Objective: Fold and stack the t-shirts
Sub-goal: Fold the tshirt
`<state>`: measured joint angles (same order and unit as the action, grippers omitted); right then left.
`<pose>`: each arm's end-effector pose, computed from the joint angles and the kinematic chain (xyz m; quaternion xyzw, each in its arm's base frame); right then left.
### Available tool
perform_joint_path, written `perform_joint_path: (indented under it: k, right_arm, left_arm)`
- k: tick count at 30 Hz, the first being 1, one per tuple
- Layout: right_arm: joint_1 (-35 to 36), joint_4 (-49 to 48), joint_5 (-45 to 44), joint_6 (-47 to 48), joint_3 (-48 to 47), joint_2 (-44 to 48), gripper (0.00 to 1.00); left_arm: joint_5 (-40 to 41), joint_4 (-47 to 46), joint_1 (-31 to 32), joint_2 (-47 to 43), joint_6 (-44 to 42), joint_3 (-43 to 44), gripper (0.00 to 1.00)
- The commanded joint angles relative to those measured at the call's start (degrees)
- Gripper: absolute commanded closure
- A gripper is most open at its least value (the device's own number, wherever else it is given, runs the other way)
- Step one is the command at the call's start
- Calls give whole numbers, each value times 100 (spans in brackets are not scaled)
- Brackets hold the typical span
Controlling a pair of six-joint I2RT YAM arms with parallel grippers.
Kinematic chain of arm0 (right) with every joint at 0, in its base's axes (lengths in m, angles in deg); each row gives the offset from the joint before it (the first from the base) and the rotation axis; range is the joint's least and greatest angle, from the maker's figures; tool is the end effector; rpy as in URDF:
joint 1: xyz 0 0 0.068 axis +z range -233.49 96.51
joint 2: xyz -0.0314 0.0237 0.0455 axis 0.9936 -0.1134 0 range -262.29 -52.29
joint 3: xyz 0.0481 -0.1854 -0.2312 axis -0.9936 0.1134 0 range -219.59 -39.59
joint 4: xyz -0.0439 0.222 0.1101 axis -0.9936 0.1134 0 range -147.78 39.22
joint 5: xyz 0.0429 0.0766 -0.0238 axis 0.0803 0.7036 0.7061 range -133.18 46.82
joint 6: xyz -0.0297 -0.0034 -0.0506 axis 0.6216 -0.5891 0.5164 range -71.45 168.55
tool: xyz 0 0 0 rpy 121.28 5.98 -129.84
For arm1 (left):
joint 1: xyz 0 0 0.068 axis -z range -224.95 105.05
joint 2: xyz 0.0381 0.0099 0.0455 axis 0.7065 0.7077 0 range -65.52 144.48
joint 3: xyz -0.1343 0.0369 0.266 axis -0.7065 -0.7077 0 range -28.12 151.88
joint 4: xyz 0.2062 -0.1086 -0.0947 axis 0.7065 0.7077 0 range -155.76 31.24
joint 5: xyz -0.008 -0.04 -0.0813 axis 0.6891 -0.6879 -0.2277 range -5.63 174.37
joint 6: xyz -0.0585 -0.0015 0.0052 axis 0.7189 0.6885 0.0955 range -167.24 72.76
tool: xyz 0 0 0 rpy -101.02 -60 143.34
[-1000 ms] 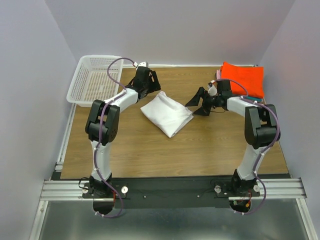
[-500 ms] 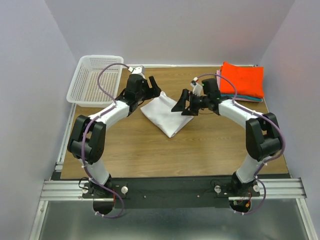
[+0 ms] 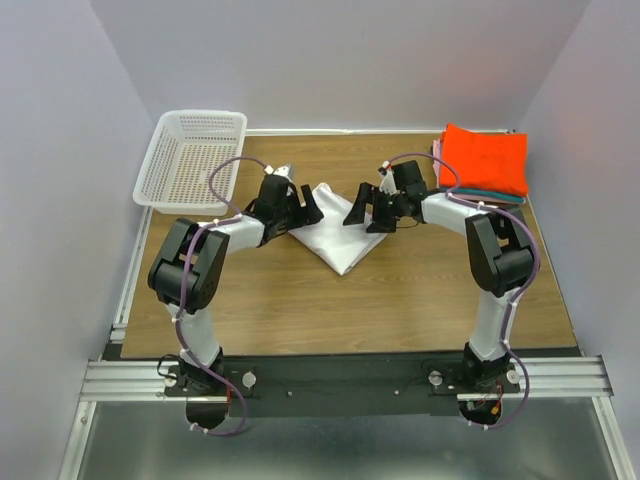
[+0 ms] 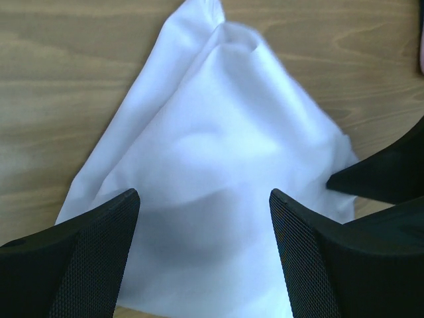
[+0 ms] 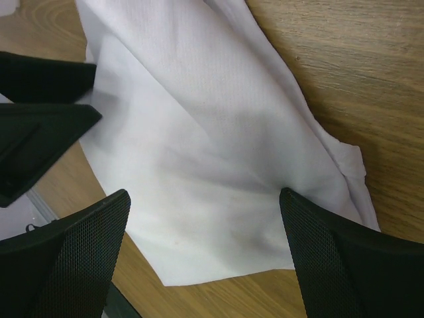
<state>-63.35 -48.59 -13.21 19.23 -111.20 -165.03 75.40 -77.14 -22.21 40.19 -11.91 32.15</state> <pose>0.3869 0.1645 0.1886 -0.0148 0.9128 0.3581 0.1960 0.3686 -0.1618 0.2050 -0.0601 0.8792 -0.2873 0.3753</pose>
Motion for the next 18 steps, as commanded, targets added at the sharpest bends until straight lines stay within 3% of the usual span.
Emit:
perform_joint_path:
  k: [1,6,11,16,18]
  right_arm:
    - [-19,118,-457,234,103,-151,0]
    - [-19,241,-475,637,200,-19,0]
    - [-19,609,-273,1130,227,392,0]
    - [-10,733,-387,1114,446,1140,0]
    - [-2,733,-247,1034,630,1499,0]
  left_arm:
    - [-289,-329,28,-15,184,-612,13]
    - [-456,-620,142,-471,421,-1745,13]
    - [-299,-691,572,-1745,729,-2651,13]
    - [535,80,820,-2948,914,-2916,13]
    - [1288,503,820,-3196,836,-2672,13]
